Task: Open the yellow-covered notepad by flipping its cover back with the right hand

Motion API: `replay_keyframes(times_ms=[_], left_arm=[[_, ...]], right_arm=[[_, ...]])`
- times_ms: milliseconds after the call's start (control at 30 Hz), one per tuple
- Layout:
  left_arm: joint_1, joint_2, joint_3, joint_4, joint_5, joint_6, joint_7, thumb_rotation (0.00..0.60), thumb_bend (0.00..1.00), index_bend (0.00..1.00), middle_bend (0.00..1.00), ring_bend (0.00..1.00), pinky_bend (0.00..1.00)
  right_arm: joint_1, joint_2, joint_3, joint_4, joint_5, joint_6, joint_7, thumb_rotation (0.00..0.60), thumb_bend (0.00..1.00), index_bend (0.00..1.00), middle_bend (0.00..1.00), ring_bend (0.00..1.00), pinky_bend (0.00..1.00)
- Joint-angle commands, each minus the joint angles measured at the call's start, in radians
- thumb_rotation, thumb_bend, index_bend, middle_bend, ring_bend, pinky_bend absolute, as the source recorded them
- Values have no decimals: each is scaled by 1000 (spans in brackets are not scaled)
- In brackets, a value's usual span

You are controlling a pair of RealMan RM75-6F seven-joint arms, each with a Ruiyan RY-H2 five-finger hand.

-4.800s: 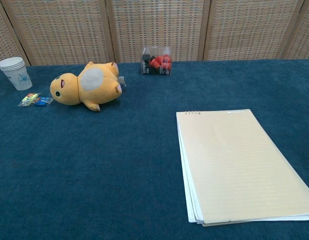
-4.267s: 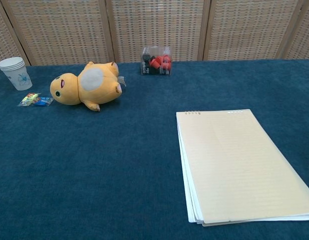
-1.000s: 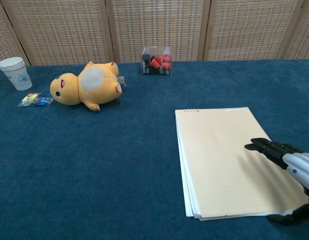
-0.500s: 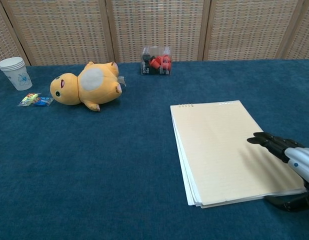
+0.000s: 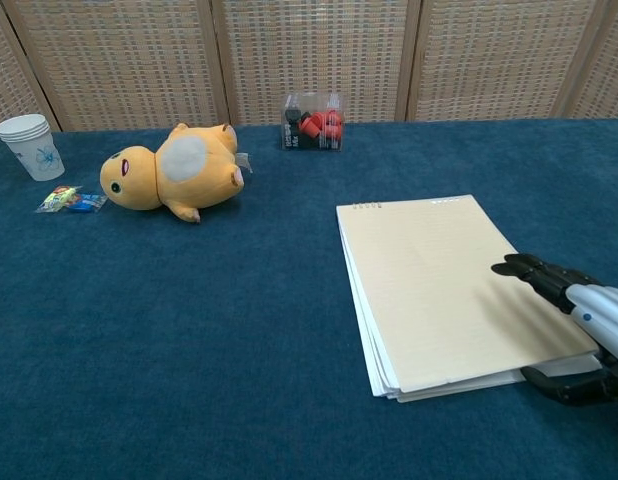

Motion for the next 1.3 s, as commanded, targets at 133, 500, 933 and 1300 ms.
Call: replay_keyframes(times_ms=[133, 500, 933, 1300], left_arm=[[0, -1, 0, 1, 0, 1, -1, 600, 56, 0, 0, 0, 48], [1, -3, -2, 2, 0, 6, -6, 600, 57, 0, 0, 0, 49], [0, 1, -4, -1, -3, 6, -9, 600, 57, 0, 0, 0, 50], [-1, 3, -4, -2, -7, 2, -14, 600, 57, 0, 0, 0, 50]], right_arm=[[6, -10, 5, 5, -5, 11, 20, 600, 527, 73, 0, 0, 0], [29, -12, 30, -18, -1, 11, 21, 600, 483, 69, 0, 0, 0], [72, -4, 68, -55, 32, -27, -18, 600, 399, 63, 0, 0, 0], [122, -14, 114, -67, 66, -59, -98, 600, 501, 84, 0, 0, 0]])
